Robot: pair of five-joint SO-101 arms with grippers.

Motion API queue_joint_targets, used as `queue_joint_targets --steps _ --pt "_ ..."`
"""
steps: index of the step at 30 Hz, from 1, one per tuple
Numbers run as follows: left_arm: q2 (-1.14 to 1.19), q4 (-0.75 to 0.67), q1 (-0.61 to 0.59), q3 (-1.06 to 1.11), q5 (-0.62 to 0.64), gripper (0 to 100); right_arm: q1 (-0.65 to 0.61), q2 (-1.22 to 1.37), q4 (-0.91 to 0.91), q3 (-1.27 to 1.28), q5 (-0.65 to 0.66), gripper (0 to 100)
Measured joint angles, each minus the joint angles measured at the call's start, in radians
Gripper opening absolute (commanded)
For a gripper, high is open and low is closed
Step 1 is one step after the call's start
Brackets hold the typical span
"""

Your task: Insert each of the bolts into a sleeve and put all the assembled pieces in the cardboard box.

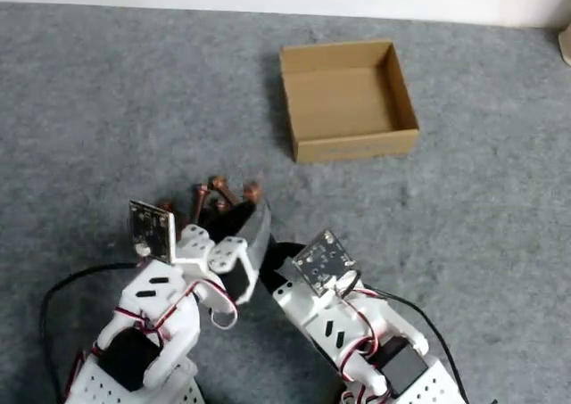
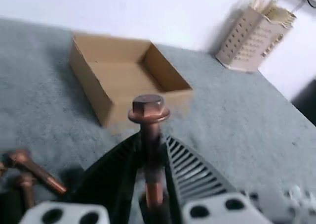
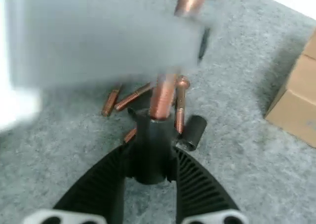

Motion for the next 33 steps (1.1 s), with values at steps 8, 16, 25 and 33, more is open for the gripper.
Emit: queue_joint_targets --steps 8,16,25,33 --pt "-0.002 0.0 0.084 0.117 0.002 1 0.021 0.003 0.0 0.0 -0.002 0.5" --pt "-0.005 -0.058 0.051 0.146 0.002 4 0.023 0.003 0.0 0.0 -0.002 0.5" --pt "-0.002 -0.094 0.008 0.176 -0.123 48 0.018 0.0 0.0 -0.003 0.003 0.5" --pt "-0.005 -0.089 -0.015 0.163 -0.127 41 0.023 0.0 -0.008 -0.005 -0.002 0.5"
